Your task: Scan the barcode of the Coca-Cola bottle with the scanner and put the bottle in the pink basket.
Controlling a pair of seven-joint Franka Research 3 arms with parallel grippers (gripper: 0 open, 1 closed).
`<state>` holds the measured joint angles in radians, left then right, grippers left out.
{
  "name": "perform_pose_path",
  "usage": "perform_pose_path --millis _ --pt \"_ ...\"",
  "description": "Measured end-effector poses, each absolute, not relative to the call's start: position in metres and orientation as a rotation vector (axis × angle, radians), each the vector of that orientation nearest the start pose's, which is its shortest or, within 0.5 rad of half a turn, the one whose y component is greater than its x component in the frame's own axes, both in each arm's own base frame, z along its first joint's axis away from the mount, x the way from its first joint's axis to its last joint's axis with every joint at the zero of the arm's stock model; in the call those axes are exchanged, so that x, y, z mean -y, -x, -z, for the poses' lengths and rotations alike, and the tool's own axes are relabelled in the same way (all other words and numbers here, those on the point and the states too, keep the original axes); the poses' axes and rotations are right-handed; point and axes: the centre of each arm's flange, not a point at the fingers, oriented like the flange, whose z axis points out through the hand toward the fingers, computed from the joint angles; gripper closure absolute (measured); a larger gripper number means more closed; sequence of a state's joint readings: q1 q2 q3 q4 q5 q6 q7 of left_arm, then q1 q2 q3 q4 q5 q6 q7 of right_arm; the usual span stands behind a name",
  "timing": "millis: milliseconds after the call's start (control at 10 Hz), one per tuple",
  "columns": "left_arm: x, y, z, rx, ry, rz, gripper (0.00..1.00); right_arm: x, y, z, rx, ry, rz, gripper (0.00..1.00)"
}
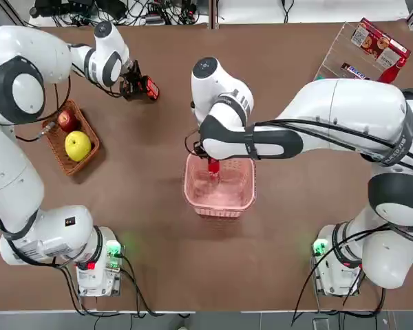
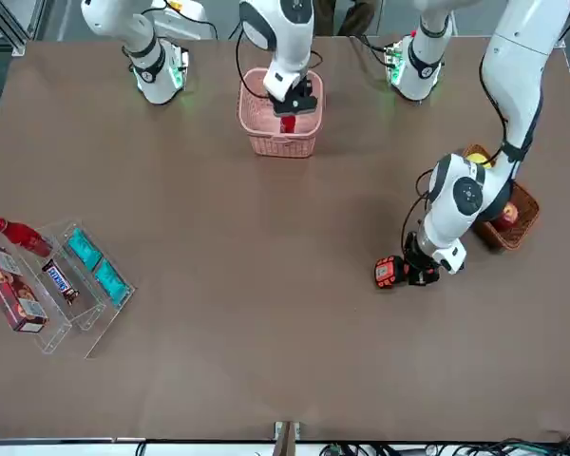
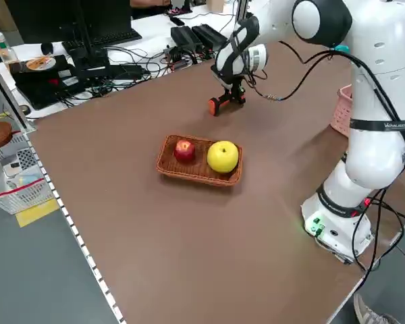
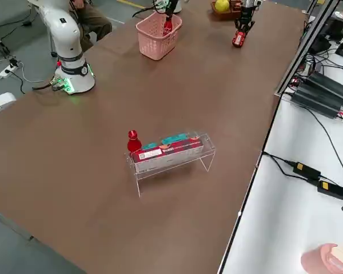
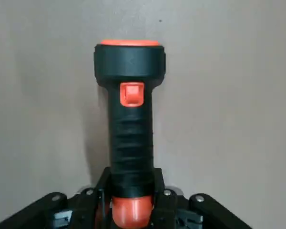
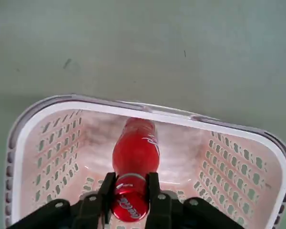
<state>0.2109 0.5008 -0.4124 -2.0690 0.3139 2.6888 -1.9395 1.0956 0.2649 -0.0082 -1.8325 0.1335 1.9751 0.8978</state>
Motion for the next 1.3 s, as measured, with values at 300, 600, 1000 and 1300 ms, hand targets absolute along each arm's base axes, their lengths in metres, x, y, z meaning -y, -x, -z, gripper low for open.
perform_pose_path --millis 300,600,1000,1300 --pt "0.121 -0.594 -0.222 2.284 2.395 0.119 0.52 -0.54 -0.286 -0.371 0.173 3.148 -0.237 0.68" --pt "0.122 -0.594 -0.223 2.275 2.402 0.127 0.38 -0.54 -0.286 -0.365 0.169 3.151 -0.238 0.61" --pt "0.127 -0.598 -0.23 2.059 2.547 0.297 0.0 -0.538 -0.291 -0.371 0.157 3.148 -0.236 0.33" --pt "0.114 -0.618 -0.259 1.891 2.671 0.429 0.0 -0.5 -0.348 -0.451 0.015 3.107 -0.2 0.25"
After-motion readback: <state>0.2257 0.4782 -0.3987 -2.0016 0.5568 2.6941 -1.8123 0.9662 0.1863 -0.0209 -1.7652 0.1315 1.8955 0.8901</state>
